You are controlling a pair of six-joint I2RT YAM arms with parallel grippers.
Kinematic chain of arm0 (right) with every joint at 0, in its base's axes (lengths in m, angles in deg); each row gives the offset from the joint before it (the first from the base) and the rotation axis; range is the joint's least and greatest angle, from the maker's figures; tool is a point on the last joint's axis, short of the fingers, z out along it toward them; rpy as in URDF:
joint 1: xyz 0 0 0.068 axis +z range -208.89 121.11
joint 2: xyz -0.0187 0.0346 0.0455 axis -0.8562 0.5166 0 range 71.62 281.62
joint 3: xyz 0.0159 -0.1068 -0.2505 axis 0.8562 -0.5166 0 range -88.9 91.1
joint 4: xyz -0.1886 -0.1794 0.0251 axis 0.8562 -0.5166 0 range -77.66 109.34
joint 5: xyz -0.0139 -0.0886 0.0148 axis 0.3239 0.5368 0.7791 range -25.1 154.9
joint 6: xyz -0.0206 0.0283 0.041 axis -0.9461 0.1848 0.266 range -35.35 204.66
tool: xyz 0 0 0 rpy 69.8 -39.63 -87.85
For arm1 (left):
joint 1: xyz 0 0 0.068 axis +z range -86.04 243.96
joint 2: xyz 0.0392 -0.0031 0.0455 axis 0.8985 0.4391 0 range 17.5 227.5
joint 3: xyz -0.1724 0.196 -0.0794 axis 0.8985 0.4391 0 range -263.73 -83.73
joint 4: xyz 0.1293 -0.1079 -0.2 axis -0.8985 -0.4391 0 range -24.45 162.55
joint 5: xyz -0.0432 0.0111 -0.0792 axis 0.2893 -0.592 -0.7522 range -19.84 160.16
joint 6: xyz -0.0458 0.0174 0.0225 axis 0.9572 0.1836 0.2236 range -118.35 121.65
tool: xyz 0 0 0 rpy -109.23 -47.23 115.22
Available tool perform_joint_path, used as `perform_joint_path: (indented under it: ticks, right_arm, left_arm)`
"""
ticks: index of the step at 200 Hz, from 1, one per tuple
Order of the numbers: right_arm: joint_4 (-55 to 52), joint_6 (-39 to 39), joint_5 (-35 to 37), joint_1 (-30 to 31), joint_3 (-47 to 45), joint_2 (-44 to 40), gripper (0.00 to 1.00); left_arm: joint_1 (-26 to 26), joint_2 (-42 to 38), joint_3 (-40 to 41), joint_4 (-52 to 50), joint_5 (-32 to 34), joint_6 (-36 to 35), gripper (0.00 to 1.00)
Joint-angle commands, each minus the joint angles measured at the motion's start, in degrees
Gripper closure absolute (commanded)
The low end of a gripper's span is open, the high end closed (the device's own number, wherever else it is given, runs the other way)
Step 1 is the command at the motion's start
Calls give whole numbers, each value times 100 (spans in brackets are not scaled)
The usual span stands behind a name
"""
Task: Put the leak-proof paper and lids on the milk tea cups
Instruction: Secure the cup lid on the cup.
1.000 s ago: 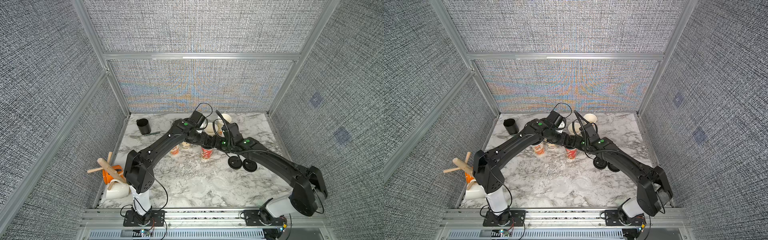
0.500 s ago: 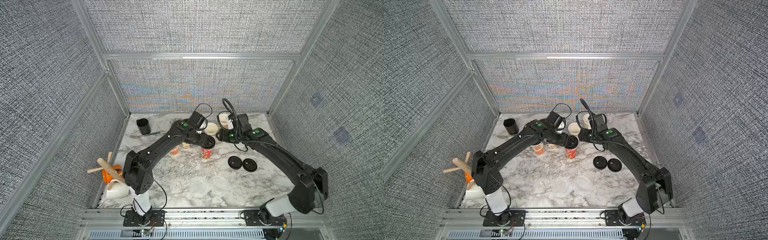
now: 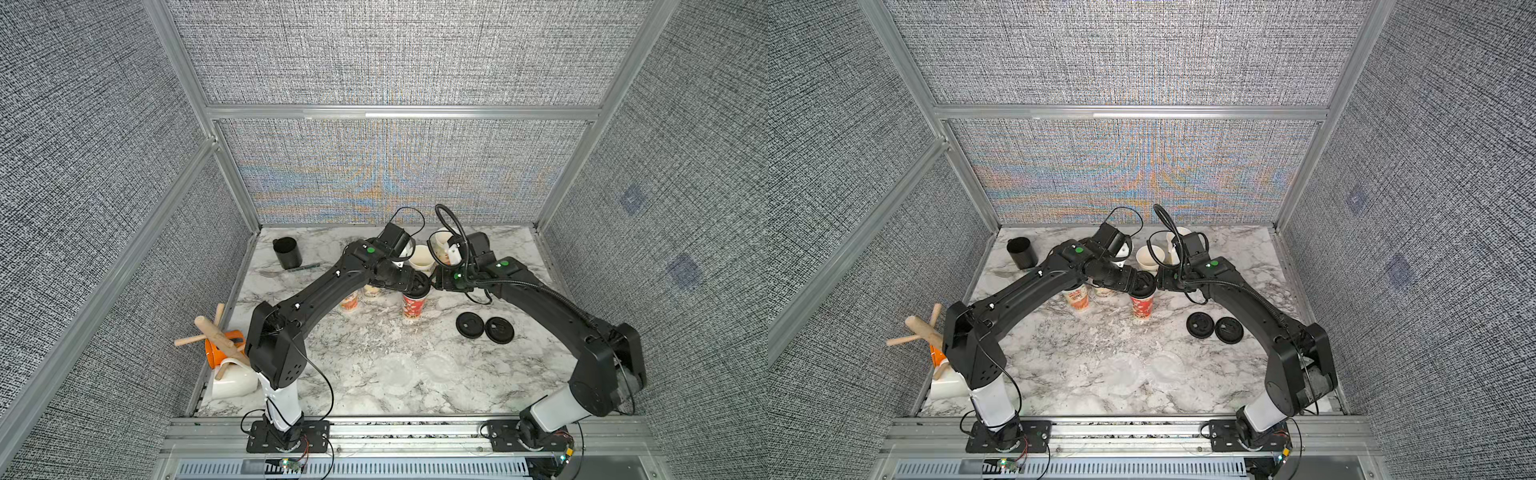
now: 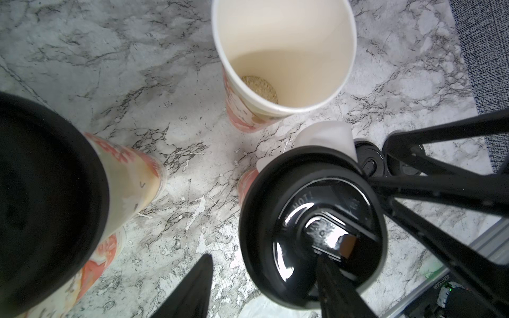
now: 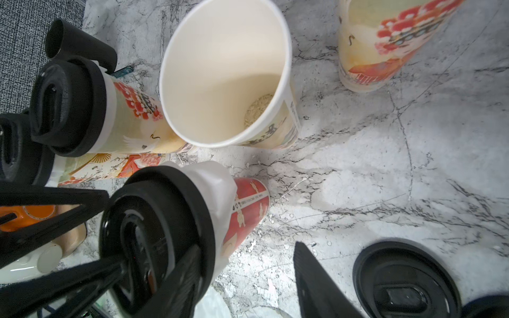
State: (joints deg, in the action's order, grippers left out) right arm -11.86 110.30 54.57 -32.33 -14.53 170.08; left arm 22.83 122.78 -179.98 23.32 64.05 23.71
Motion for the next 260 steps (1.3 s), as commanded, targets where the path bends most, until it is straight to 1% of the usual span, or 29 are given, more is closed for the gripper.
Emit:
perform_joint_path:
  ticks: [1,45,77,120,160,196,260]
  right_arm:
    - [184,-28,-40,17,43,71,45]
    - [185,-25,-33,21,143,324,47]
    - [-49,-51,65,15,95,486,49]
    - [-116,0,31,83,-676,514,51]
    - [-21,199,4,316,-1367,475,51]
    - [-10,397,39,523,-1672,434,52]
    - [-13,774,145,817,-2149,-16,51]
  left_arm:
    - [-1,134,97,-895,460,-123,39]
    - [-9,90,158,-872,435,-122,39]
    - [-18,64,191,-869,421,-123,39]
    - [-26,-40,310,-826,445,-122,39]
    - [-27,-112,481,-772,481,-108,39]
    - [-25,-152,528,-789,506,-125,39]
    - [-27,-208,519,-860,571,-169,39]
